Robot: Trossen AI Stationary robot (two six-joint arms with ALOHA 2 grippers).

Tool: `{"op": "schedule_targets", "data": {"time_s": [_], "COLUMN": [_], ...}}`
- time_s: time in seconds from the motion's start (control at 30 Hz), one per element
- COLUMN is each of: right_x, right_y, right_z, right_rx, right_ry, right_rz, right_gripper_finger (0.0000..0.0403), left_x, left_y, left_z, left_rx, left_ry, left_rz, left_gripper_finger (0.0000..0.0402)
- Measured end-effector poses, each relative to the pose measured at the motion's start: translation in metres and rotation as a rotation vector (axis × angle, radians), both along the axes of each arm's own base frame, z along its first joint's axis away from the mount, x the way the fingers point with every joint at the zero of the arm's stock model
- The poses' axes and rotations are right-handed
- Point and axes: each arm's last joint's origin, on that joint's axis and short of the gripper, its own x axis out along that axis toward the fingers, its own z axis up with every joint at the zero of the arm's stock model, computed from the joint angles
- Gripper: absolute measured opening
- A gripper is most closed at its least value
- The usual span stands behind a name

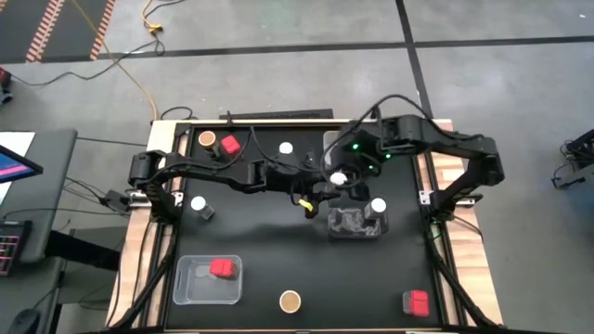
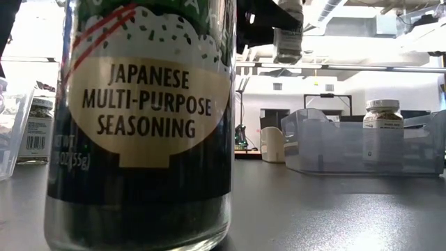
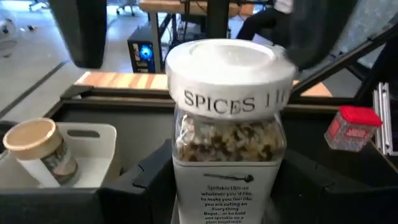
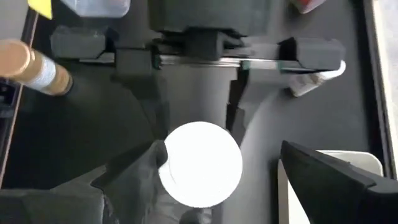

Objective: Sort spices by type
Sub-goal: Put the center left white spice bottle in the black bin

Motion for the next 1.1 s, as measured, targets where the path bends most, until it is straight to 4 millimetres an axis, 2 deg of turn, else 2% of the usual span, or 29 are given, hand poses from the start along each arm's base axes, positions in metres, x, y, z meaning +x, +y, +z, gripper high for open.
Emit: {"op": "schedule_targets", "data": {"time_s": [0.13,0.37,0.9,1.1], "right_x": [0.002,-0.012,0.000,0.002], "right_y": [0.001,-0.006,-0.009,-0.009], "right_z": [-0.002,0.011,-0.008,-0.008], "right_rx": [-0.004,-0.012,0.001,0.007], "right_ry": [0.005,-0.059,0.072,0.056], "right_rz": [0.019,-0.006,0.008,0.016], "right_gripper_finger": [0.0366,0.0366,0.0364,0.0338], "left_x": [-0.001,0.000,0.000,0.000], "left_y": [0.002,0.001,0.001,0.001], "left_z": [0.003,0.002,0.004,0.004], "left_rx": [0.004,0.017,0.019,0.021], "left_ry": [-0.010,-0.006,-0.027,-0.029], "left_rz": [0.014,0.007,0.010,0.009], "left_gripper_finger": [0.0202,0.0202,0.0202,0.0202]}}
